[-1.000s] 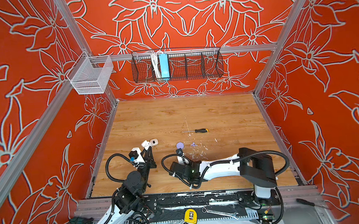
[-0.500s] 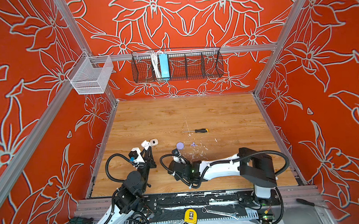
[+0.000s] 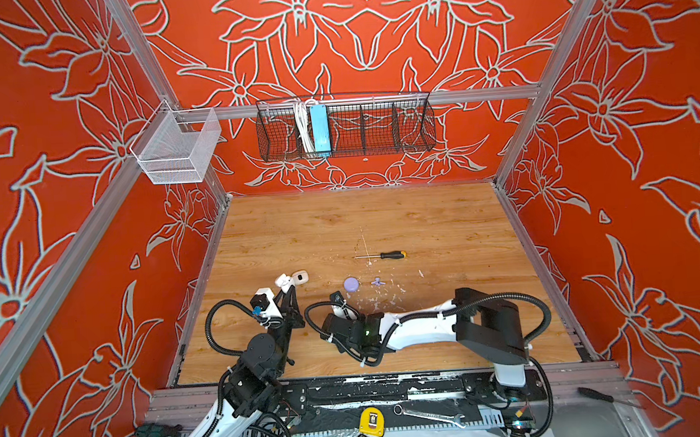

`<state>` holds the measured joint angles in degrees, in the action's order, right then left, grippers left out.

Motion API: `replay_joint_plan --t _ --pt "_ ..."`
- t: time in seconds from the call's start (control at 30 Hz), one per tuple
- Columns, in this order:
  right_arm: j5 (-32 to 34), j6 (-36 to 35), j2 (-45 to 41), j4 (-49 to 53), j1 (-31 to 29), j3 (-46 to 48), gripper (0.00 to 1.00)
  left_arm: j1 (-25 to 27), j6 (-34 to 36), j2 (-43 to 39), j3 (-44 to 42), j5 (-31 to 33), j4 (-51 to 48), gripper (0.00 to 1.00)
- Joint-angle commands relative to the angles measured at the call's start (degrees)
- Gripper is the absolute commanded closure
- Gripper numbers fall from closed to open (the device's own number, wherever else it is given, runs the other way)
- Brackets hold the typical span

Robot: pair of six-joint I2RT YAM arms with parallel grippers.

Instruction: Insert the wireless bluetooth earbuds into the charging case

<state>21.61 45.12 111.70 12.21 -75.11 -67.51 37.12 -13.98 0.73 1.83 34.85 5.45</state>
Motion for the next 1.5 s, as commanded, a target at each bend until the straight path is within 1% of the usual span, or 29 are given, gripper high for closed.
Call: replay_joint_plan --t 0.0,0.27,0.57,1.03,1.23,1.33,1.4,1.47 --pt "0.38 0.84 1.76 2.65 -0.13 -2.08 0.49 -0.21 -0.9 -0.73 1.48 0.75 0.79 1.0" --pt "-0.44 1.18 3.35 4.37 -0.24 -3.68 0.61 -0.21 -0.97 -0.73 1.6 0.76 0.55 1.0" --pt "-0.45 1.46 3.78 4.63 -0.3 -3.61 0.72 -0.21 -1.1 -0.73 1.82 0.91 0.18 1.0" --pt "-0.46 1.37 4.28 3.54 -0.34 -3.35 0.83 -0.21 -1.31 -0.73 1.69 1.03 0.17 1.0" --pt "2.15 0.13 0.24 1.59 -0.3 -1.05 0.85 -0.21 -0.94 -0.73 1.56 0.79 0.44 1.0" --pt "5.61 -1.18 -3.66 1.52 -0.32 -0.05 0.85 -0.21 1.24 -0.73 1.03 -2.44 2.15 1.0" --pt "8.26 -2.37 -6.92 1.42 -0.39 0.46 0.86 -0.21 4.27 -0.73 0.22 -7.34 4.75 1.0" --pt "11.62 -4.2 -10.94 1.48 -0.72 0.7 0.88 -0.21 7.25 -0.7 -1.15 -14.04 8.92 1.0"
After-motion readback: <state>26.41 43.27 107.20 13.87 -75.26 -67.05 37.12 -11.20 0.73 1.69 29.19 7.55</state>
